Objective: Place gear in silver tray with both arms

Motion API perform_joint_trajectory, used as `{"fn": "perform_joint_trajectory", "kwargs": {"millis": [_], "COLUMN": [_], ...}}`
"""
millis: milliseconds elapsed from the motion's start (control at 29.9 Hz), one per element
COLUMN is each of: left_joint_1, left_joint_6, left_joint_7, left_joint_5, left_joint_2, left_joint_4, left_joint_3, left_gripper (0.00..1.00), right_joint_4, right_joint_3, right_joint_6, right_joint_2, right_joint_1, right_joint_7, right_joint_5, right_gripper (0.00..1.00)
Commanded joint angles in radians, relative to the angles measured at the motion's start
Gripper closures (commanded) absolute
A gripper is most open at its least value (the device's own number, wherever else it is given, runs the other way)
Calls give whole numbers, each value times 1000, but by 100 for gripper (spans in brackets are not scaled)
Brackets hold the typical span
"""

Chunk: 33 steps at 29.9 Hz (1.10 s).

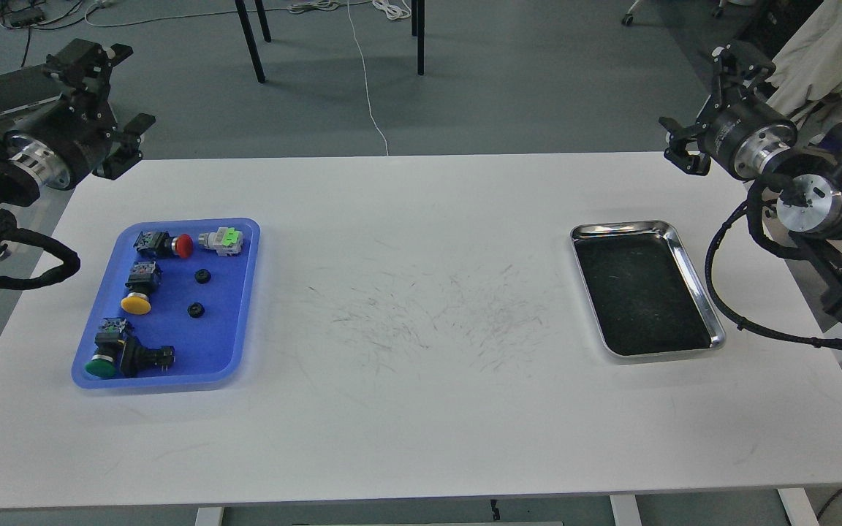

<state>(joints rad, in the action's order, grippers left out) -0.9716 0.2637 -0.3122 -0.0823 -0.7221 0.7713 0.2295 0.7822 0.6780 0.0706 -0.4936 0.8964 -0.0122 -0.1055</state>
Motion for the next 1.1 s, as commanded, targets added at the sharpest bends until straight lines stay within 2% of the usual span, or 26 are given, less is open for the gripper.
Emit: {"fn": "perform_joint_trajectory", "kwargs": {"millis": [0,201,267,435,535,602,702,869,970,1070], "left_joint_1": [2,1,2,1,7,11,14,17,17,25], "left_joint_6": [0,25,60,184,224,206,195,131,135,149], "left_joint_7": [-2,12,10,-10,-48,-73,-93,-123,-148,-150], "left_joint_5": [-8,-19,-19,-14,-11,-8,-10,-16,-16,-40], "left_joint_2": [-2,-3,-8,-31,-31,-23,-23,-2,3,12], "left_joint_4": [0,2,8,6,0,-1,2,-1,2,10], "left_joint_3": [1,2,-4,-2,-2,-2,2,-2,-2,-25], "left_gripper": [1,0,0,0,1,1,1,1,1,0], "right_joint_4": [2,5,8,11,15,23,32,71,69,71], "right_joint_3": [0,0,0,0,2,2,0,0,0,0], "right_joint_6": [0,0,0,0,0,2,12,34,35,35], "right_joint_2": [0,-2,-2,-3,-3,-5,-25,-33,-37,-45], "right_joint_1": [-4,-10,-10,-16,-27,-34,-48,-68,-70,-71], "right_joint_7": [-2,0,0,0,0,1,3,3,3,3], "right_joint_5": [0,0,-2,-2,-2,-2,0,-2,-3,-5], "right_gripper": [1,1,1,1,1,1,1,1,1,1]}}
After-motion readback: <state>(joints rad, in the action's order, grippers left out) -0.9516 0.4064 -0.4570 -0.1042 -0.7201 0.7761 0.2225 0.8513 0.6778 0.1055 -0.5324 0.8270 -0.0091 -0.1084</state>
